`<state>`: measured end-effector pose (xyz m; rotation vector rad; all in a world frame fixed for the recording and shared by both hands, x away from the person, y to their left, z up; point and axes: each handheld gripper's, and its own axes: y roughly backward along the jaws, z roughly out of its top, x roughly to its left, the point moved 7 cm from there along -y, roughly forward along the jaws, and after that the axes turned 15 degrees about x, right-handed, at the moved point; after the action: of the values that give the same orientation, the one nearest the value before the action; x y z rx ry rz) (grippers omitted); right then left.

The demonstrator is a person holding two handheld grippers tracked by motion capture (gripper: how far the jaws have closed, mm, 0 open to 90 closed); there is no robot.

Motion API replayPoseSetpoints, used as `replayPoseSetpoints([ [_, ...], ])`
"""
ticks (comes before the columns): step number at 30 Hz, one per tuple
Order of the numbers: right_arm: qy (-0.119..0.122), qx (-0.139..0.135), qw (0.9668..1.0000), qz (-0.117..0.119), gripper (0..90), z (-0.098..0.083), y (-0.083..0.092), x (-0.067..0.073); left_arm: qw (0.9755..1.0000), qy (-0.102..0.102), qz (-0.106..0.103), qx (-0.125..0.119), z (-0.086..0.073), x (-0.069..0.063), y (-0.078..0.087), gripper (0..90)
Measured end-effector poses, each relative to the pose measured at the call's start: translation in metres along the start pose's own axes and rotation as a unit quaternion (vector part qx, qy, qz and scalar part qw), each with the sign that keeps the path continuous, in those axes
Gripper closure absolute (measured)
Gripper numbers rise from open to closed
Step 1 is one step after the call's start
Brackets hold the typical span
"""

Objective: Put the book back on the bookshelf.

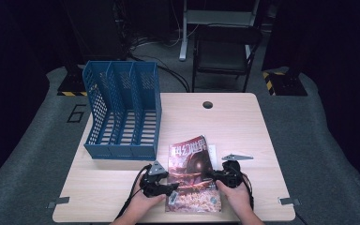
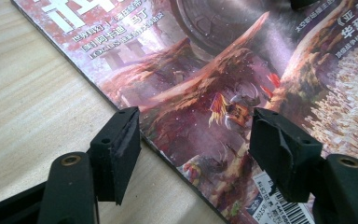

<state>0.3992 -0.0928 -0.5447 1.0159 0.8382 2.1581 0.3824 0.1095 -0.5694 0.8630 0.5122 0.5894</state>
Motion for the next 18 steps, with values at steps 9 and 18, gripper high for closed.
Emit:
replayPoseSetpoints([
  [9, 0.017, -0.014, 0.9997, -0.013, 85.0, 0.001, 0.002, 0.006, 0.9999, 0.012, -0.008, 0.000, 0.001, 0.001, 0.000, 34.1],
  [18, 0.028, -0.035, 0.9987, -0.026, 85.5, 0.001, 0.005, 0.013, 0.9999, 0.012, -0.011, -0.003, 0.003, 0.002, -0.002, 27.5],
])
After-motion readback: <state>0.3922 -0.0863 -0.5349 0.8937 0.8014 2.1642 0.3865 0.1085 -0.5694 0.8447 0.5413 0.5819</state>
